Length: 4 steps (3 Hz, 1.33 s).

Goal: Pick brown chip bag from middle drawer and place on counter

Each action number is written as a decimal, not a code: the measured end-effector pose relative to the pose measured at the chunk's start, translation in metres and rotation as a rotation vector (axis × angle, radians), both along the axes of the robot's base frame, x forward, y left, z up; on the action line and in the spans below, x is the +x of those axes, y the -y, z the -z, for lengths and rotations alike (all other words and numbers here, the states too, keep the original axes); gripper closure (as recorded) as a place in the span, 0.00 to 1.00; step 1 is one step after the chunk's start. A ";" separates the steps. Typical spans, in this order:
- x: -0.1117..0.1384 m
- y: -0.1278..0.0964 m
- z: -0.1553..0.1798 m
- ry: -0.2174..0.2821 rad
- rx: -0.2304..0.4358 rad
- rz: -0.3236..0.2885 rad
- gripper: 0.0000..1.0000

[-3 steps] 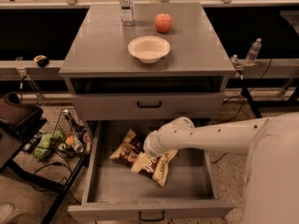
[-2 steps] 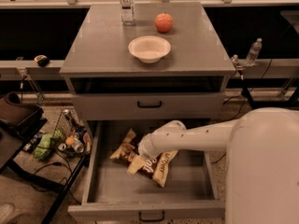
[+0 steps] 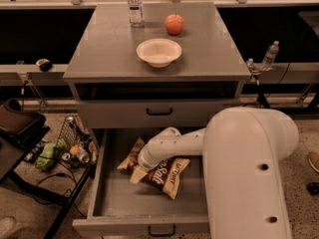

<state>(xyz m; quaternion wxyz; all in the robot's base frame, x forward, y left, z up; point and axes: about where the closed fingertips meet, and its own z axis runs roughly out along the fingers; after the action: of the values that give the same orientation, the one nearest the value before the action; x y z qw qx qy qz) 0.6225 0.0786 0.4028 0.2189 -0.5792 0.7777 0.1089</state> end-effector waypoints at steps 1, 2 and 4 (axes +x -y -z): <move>0.008 -0.016 -0.004 0.026 -0.009 -0.013 0.39; 0.010 -0.033 -0.024 0.066 -0.007 -0.029 0.63; 0.004 -0.044 -0.054 0.092 0.002 -0.031 0.82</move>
Offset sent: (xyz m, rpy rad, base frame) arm 0.0095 0.0565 0.0541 -0.0049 -0.1237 0.0433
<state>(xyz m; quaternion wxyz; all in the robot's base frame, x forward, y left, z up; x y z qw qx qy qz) 0.6263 0.1229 0.4572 0.2531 -0.5954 0.7577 0.0863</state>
